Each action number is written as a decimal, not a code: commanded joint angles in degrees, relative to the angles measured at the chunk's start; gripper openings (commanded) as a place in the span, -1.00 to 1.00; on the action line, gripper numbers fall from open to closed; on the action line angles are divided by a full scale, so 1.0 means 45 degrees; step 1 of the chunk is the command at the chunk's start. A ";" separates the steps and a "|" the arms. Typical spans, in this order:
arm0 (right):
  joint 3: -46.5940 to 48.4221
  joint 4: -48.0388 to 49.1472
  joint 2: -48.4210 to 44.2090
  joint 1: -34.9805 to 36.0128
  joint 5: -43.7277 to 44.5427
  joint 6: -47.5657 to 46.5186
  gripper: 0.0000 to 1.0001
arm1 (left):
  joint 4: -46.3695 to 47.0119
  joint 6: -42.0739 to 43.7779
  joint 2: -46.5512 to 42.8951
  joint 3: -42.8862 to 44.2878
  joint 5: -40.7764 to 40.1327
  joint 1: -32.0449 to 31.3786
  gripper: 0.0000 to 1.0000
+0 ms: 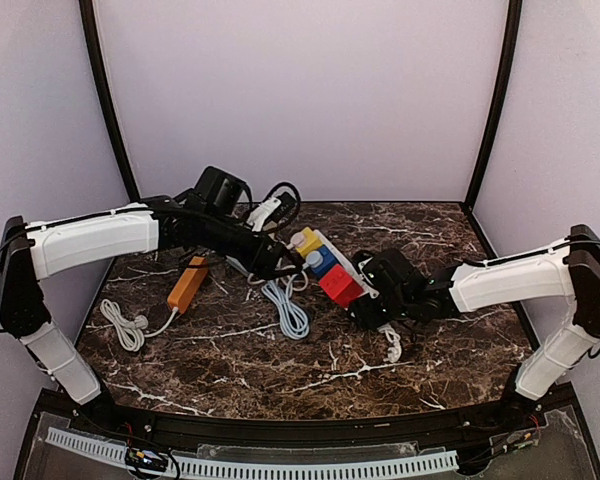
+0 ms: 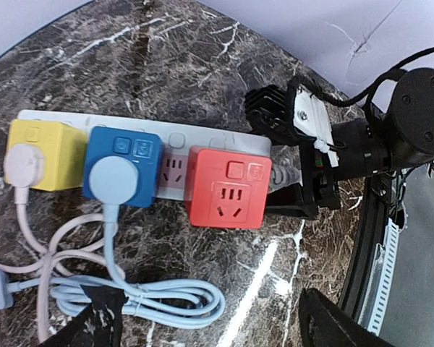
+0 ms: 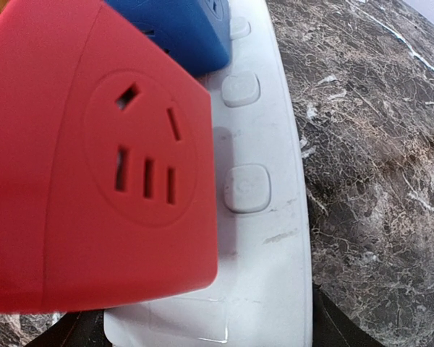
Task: Pull the plug off the socket
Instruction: Remove the plug from the socket.
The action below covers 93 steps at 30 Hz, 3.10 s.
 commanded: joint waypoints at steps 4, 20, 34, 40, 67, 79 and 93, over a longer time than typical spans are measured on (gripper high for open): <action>0.0494 0.1247 -0.0198 0.0740 -0.0408 0.0050 -1.00 | 0.1070 -0.0204 0.1077 0.0448 0.0365 -0.1044 0.71; 0.0669 0.1650 0.0310 0.1129 -0.0878 0.0353 -1.00 | 0.1509 -0.0046 0.2748 0.0577 -0.0917 -0.1522 0.71; 0.0774 0.2008 0.0600 0.1270 -0.1243 0.0262 -1.00 | 0.1626 0.0381 0.3215 0.0574 -0.1255 -0.1729 0.65; 0.0868 0.2301 0.0741 0.1339 -0.1382 0.0126 -1.00 | 0.1635 0.0395 0.3403 0.0668 -0.1428 -0.1734 0.56; 0.0264 0.2258 0.0630 0.1496 -0.1043 -0.0811 -1.00 | 0.1086 0.0951 0.3545 0.1010 -0.1395 -0.1656 -0.72; -0.0085 0.1950 0.0311 0.1577 -0.0202 -0.1064 -1.00 | 0.0792 0.0687 0.3178 0.1177 0.0036 -0.1071 -0.97; 0.1690 -0.0849 0.1483 0.1127 0.0804 0.2476 -1.00 | 0.1271 0.0594 0.2855 0.0503 -0.0579 -0.1117 -0.99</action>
